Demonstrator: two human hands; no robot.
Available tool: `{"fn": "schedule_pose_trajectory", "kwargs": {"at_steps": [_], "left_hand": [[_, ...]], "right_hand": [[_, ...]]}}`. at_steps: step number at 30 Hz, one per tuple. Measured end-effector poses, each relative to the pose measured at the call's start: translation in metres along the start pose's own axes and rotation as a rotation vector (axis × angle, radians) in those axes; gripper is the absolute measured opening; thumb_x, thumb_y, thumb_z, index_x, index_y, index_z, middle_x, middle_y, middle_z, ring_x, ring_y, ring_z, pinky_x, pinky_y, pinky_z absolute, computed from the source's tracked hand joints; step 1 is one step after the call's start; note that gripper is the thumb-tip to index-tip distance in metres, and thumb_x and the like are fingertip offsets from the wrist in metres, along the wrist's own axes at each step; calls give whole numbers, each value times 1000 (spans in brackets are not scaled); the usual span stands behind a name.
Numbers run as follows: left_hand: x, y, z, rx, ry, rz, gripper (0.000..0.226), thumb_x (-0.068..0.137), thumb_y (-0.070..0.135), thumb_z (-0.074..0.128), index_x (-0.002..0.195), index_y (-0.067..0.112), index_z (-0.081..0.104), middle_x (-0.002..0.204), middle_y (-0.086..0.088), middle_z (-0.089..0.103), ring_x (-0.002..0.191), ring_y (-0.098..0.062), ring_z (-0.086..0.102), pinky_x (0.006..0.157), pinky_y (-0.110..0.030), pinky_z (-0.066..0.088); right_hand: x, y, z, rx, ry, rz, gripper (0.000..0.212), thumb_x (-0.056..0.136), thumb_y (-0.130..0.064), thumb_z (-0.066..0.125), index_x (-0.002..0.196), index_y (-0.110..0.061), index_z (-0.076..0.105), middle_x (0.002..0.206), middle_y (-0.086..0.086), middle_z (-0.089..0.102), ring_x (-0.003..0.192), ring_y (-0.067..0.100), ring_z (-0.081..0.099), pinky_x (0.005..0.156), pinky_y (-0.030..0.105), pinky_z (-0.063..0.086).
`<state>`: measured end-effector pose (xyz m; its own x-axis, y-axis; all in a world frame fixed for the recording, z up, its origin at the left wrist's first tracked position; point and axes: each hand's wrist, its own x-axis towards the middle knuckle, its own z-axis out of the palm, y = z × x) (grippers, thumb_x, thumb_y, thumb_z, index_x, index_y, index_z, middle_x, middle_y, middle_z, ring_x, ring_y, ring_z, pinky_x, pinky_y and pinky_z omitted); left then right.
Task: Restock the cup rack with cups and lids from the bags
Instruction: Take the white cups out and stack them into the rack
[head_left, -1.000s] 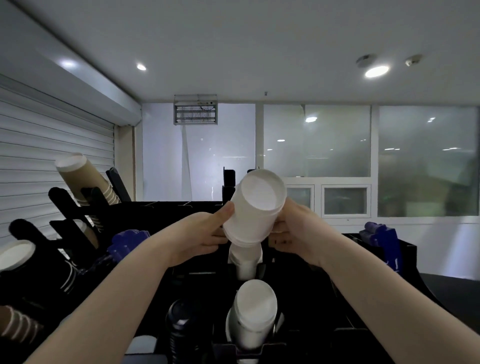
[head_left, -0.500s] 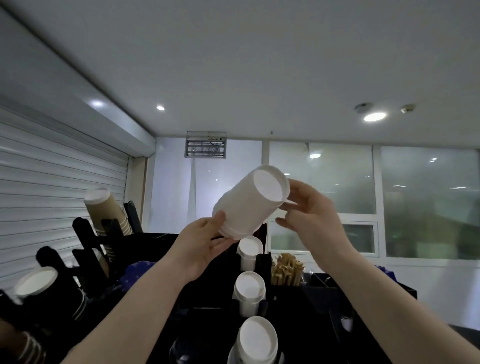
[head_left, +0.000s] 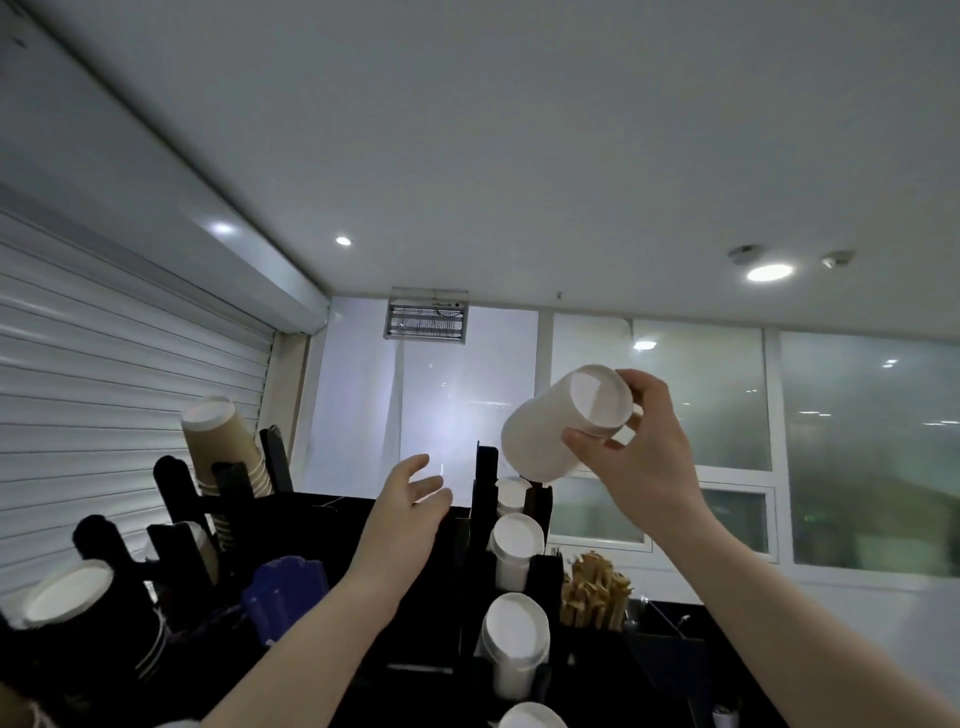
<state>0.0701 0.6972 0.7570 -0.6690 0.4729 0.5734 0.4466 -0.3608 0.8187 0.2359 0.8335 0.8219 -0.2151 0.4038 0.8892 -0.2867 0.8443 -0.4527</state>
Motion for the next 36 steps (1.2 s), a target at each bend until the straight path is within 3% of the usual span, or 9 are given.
{"fn": "schedule_pose_trajectory", "kwargs": {"at_steps": [4, 7, 12, 17, 19, 24, 30, 33, 36], "left_hand": [[19, -22, 6, 162, -33, 78, 62, 95, 24, 51, 147, 35, 20, 145, 8, 39, 127, -10, 39, 97, -24, 30], [38, -38, 15, 293, -56, 116, 71, 94, 29, 52, 150, 35, 8, 154, 12, 22, 140, -11, 25, 103, -21, 22], [73, -59, 40, 351, -159, 185, 82, 90, 34, 57, 151, 31, 1, 159, 13, 2, 144, -4, 0, 119, -33, 7], [98, -85, 66, 728, -282, 209, 78, 95, 41, 40, 150, 24, -12, 158, 6, -17, 144, -11, -14, 115, -36, -8], [100, -92, 69, 760, -340, 191, 77, 95, 41, 36, 150, 24, -15, 156, 7, -22, 144, -10, -14, 114, -34, -9], [101, -95, 67, 794, -373, 193, 79, 92, 37, 35, 149, 22, -17, 155, 6, -26, 144, -11, -16, 115, -36, -9], [99, -90, 68, 910, -380, 169, 79, 92, 35, 36, 150, 16, -15, 156, 2, -24, 144, -16, -17, 116, -39, -8], [98, -89, 69, 932, -374, 163, 79, 92, 36, 36, 150, 16, -15, 156, 1, -24, 145, -17, -16, 116, -40, -7], [97, -88, 69, 948, -371, 168, 79, 92, 35, 37, 150, 15, -13, 156, 1, -23, 145, -18, -15, 116, -41, -6]], "right_hand": [[31, 22, 19, -89, 27, 36, 72, 74, -20, 80, 129, -32, 36, 119, -10, 50, 99, 12, 55, 77, 28, 42], [47, 36, 39, -157, -42, 6, 69, 76, -23, 78, 130, -36, 37, 117, -12, 50, 87, -2, 53, 67, 19, 38], [66, 68, 62, -271, -152, -9, 68, 76, -28, 76, 133, -35, 40, 122, -8, 53, 101, 12, 53, 82, 26, 38], [83, 87, 72, -350, -201, -14, 71, 77, -30, 75, 137, -31, 38, 126, -5, 53, 104, 15, 52, 83, 26, 38], [83, 97, 74, -399, -254, 3, 73, 78, -32, 74, 141, -31, 37, 124, -4, 55, 102, 13, 51, 81, 23, 35], [88, 112, 78, -424, -261, 45, 72, 81, -34, 71, 144, -29, 36, 122, -2, 59, 101, 14, 51, 79, 22, 34], [87, 124, 90, -468, -336, 60, 71, 82, -32, 69, 144, -29, 35, 86, -14, 51, 86, 10, 48, 68, 20, 36], [88, 128, 93, -417, -316, 84, 62, 79, -30, 72, 134, -30, 43, 96, -12, 56, 79, 2, 49, 57, 12, 32], [87, 130, 95, -458, -311, 33, 62, 77, -26, 72, 132, -28, 43, 111, -5, 58, 88, 11, 51, 63, 18, 35]]}}
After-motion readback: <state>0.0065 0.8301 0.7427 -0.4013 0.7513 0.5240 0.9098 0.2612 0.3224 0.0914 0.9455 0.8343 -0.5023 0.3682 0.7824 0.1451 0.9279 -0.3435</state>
